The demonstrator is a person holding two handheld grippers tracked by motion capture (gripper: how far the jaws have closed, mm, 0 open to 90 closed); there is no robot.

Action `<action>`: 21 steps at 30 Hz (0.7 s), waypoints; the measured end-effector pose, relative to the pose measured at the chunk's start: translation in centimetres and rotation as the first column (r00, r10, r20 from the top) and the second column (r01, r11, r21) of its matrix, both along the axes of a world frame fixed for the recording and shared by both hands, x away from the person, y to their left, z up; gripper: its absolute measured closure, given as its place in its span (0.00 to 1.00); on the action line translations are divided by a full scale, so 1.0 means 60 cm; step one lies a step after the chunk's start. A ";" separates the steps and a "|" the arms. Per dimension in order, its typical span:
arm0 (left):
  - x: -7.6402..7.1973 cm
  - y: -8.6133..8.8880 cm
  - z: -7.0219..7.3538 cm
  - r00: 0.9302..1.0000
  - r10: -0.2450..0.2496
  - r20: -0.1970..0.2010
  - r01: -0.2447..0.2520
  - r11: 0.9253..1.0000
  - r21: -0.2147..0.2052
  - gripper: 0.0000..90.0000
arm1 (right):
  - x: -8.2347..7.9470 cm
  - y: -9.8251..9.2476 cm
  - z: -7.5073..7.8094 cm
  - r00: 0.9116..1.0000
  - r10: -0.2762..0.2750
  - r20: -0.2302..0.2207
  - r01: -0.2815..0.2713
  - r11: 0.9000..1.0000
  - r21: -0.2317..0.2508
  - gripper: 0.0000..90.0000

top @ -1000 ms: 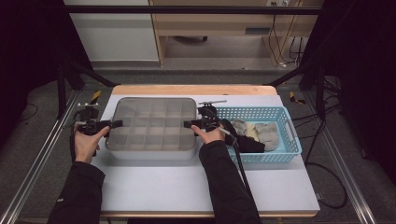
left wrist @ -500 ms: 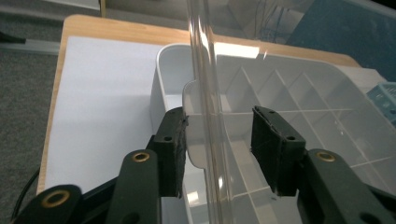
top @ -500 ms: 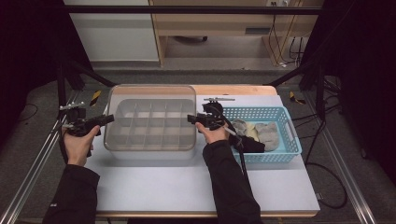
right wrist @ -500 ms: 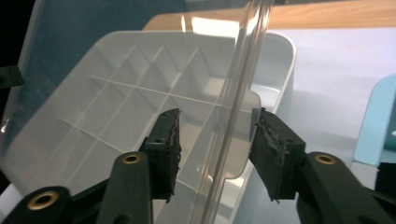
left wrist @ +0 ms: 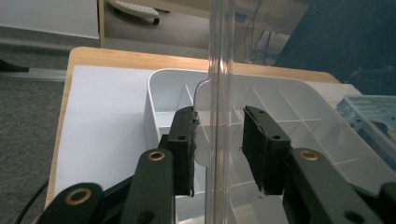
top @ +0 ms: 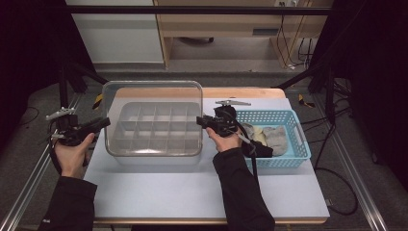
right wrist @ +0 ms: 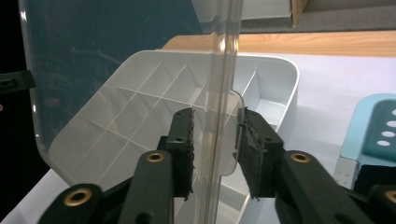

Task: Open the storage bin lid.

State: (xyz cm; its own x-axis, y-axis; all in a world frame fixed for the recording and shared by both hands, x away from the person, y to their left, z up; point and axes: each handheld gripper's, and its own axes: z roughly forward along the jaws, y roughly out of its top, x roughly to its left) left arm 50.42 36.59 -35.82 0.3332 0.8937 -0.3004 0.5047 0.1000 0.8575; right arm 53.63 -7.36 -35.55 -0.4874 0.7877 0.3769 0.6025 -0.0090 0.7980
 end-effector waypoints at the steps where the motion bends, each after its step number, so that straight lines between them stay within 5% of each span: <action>1: -0.004 0.000 0.002 1.000 -0.003 0.005 0.003 1.000 0.000 0.72 | -0.003 -0.002 0.002 1.000 0.002 0.005 -0.002 1.000 0.003 0.76; 10: -0.044 -0.002 0.027 0.998 -0.033 0.060 0.033 0.999 -0.003 0.74 | -0.037 -0.017 0.026 0.999 0.016 0.047 -0.017 1.000 0.026 0.79; 21: -0.114 -0.010 0.049 0.993 -0.059 0.098 0.059 0.998 0.004 0.75 | -0.110 -0.035 0.047 0.995 0.055 0.088 -0.056 0.998 0.015 0.79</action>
State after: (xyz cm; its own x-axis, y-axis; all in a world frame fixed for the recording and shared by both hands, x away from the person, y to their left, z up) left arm 43.56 36.00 -32.86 0.4132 0.8718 -0.2631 0.4233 0.0719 0.9031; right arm 47.06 -9.44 -32.73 -0.5617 0.7521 0.3447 0.5306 0.0079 0.8476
